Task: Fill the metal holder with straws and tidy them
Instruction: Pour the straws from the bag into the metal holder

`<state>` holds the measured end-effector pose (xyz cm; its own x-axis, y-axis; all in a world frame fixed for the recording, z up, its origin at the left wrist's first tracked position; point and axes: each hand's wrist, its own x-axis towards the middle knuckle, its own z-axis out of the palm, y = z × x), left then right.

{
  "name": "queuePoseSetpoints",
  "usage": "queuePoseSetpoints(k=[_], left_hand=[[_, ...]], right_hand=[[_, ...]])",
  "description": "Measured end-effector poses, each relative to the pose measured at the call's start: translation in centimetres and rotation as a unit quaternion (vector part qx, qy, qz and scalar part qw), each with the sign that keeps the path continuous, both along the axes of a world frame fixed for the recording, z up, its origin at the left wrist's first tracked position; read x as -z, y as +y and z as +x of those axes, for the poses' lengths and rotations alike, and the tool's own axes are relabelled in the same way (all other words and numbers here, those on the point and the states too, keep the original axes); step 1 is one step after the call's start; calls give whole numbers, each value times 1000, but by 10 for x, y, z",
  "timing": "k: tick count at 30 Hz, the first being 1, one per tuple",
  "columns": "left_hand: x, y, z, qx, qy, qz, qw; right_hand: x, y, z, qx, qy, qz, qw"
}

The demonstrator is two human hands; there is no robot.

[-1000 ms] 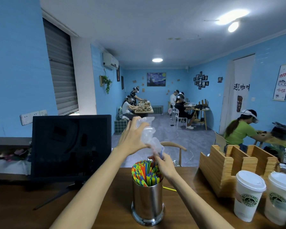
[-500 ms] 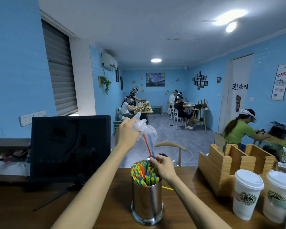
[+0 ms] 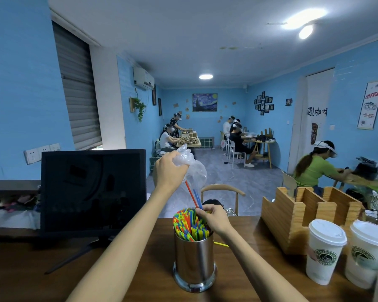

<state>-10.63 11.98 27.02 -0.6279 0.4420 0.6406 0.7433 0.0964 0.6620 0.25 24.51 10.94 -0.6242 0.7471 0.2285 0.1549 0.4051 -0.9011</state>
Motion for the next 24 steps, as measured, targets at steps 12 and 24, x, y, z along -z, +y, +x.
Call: queuePoseSetpoints(k=[12,24], left_hand=[[2,5,3,53,-30,-63,996],[8,26,-4,96,-113,-103,984]], right_hand=[[-29,-24,6,-13,142,1,990],[-48,-28,14,-27,74,-133,988]])
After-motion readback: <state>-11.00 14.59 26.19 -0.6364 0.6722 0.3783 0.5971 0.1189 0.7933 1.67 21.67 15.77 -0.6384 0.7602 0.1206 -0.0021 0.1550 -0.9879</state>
